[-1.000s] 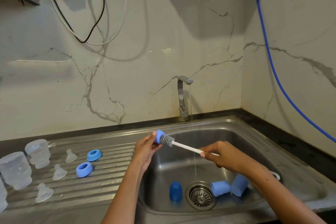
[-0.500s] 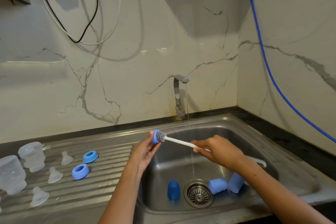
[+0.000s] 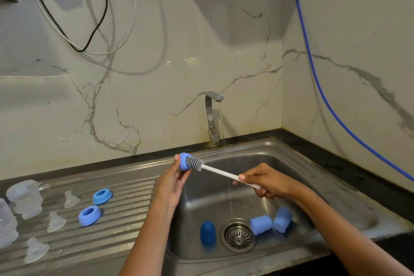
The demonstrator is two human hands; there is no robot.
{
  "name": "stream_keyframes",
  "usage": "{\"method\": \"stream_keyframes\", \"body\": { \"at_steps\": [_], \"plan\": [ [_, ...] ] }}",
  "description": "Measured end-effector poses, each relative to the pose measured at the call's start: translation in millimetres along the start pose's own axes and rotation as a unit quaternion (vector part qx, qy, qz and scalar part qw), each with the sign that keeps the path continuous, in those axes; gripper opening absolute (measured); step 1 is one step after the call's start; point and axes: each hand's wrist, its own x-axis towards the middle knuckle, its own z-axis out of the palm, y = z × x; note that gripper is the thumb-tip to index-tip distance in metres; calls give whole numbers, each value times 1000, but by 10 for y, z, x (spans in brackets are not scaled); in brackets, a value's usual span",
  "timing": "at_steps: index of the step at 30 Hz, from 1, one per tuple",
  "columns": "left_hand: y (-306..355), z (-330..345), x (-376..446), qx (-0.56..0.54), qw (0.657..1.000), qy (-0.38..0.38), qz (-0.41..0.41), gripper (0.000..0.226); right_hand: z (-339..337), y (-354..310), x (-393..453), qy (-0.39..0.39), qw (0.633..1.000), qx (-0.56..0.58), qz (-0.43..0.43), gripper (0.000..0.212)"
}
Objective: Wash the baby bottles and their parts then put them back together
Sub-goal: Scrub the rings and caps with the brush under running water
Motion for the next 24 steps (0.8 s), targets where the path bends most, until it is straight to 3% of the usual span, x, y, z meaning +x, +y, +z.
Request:
{"method": "stream_keyframes", "body": {
  "at_steps": [6, 9, 12, 16, 24],
  "plan": [
    [-20, -91, -4, -1, 999, 29, 16, 22, -210, 91, -55, 62, 989, -136, -15, 19],
    [-5, -136, -9, 29, 999, 13, -6, 32, -281, 180, -52, 99, 977, -188, 31, 26],
    [-113, -74, -59, 107, 994, 6, -8, 29, -293, 270, -45, 93, 960, -241, 107, 32],
    [-238, 81, -31, 164, 986, 4, -8, 26, -310, 359, -27, 105, 946, -255, 168, 39],
    [-692, 700, 322, 156, 986, 26, 49, 39, -352, 404, 79, 118, 937, -271, 187, 32]
  ]
}}
